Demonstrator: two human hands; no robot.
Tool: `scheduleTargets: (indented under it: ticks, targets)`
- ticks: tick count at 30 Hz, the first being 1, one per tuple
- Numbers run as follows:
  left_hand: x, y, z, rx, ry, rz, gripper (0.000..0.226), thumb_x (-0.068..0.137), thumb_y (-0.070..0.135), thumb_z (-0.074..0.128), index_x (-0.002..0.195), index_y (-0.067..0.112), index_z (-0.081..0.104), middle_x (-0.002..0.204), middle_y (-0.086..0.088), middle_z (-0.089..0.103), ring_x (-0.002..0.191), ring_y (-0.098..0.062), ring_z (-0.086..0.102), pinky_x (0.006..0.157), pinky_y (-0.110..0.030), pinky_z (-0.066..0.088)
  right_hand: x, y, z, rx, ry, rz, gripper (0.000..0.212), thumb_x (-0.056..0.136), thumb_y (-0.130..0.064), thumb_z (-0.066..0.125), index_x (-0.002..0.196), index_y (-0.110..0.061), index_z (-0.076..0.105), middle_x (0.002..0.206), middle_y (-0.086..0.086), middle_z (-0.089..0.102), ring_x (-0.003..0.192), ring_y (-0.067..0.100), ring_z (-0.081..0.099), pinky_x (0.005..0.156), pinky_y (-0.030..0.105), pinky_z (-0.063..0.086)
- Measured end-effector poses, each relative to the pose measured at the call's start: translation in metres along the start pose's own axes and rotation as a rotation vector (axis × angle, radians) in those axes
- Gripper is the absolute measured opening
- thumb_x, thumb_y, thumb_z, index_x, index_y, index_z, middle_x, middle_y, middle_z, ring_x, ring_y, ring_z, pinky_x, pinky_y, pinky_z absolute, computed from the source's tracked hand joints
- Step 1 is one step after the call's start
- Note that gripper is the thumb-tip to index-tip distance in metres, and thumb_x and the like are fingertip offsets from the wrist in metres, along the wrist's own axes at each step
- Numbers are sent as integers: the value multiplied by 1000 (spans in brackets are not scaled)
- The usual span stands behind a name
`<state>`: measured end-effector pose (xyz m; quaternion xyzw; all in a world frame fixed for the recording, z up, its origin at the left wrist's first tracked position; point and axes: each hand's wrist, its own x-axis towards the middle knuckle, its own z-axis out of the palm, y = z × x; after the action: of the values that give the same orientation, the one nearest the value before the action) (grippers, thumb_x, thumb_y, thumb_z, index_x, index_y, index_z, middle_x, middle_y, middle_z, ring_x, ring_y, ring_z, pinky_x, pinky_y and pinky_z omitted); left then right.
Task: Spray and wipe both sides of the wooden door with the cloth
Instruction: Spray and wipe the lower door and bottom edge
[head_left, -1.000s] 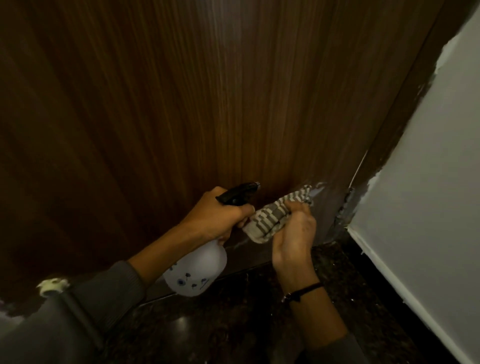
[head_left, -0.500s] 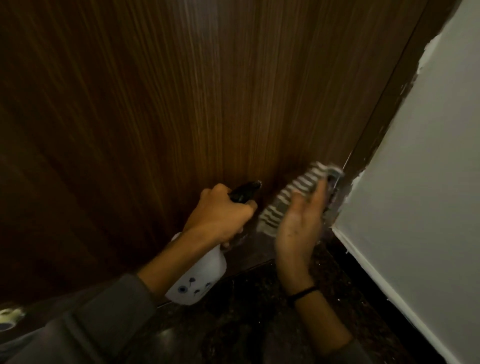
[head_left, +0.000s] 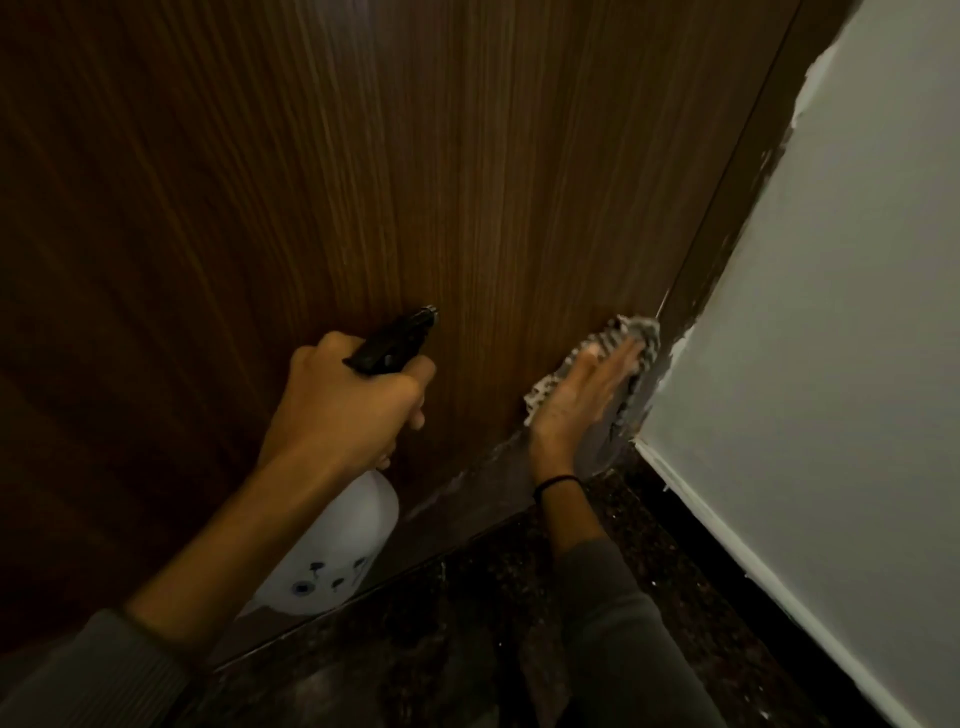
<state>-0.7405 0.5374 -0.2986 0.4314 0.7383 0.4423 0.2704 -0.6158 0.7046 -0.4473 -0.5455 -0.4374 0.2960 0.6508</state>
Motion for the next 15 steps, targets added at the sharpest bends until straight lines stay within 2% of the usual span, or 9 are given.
scheduleTargets:
  ticks: [3,5,7,9,10,12,14,15]
  targets:
    - [0,0,-2,-10,14,8,29,93,21,68,70,4,69,66,-11,72,33,-13,49,47,-29,47,-7,18,-8,-10,9,187,57,112,-33,29,162,-20,6,170,2,5,156,20,8,124,44,10]
    - [1,0,-3,-21,18,8,30,93,21,67,69,3,69,66,-12,72,33,-14,49,46,-29,47,-13,30,-6,-4,9,281,57,112,-33,29,162,-18,6,170,5,6,156,24,9,122,39,13]
    - [1,1,-3,-34,13,0,30,94,21,67,70,3,69,66,-12,72,33,-15,49,46,-29,47,-16,47,-3,83,4,368,58,112,-33,29,162,-18,4,170,4,3,156,24,6,124,42,12]
    - [0,3,-2,-34,4,-1,31,94,21,67,70,3,69,66,-11,72,33,-14,49,47,-29,48,-13,69,0,218,25,518,59,111,-34,31,162,-21,5,169,6,11,154,29,18,124,47,20]
    - [-1,4,-1,-29,0,2,31,94,22,67,70,3,69,66,-11,72,33,-14,49,47,-30,48,-9,80,1,298,28,601,61,110,-37,33,162,-25,6,167,7,19,150,31,28,121,51,27]
    - [-3,6,-2,-18,-6,11,30,95,22,66,71,4,69,66,-10,72,33,-13,49,47,-29,48,1,104,7,433,15,706,73,97,-57,40,160,-35,13,162,7,32,140,35,43,116,57,36]
    - [-3,6,-3,-23,-12,8,29,95,22,66,72,3,69,65,-11,72,33,-13,49,45,-28,46,-1,83,10,467,-22,705,93,78,-76,43,160,-38,17,163,3,32,142,33,40,118,56,32]
    - [-3,6,-5,-36,-15,1,29,94,21,67,72,2,69,65,-12,71,33,-13,48,44,-27,44,-8,56,9,458,-42,642,95,80,-81,42,161,-37,16,166,0,24,149,29,30,123,51,24]
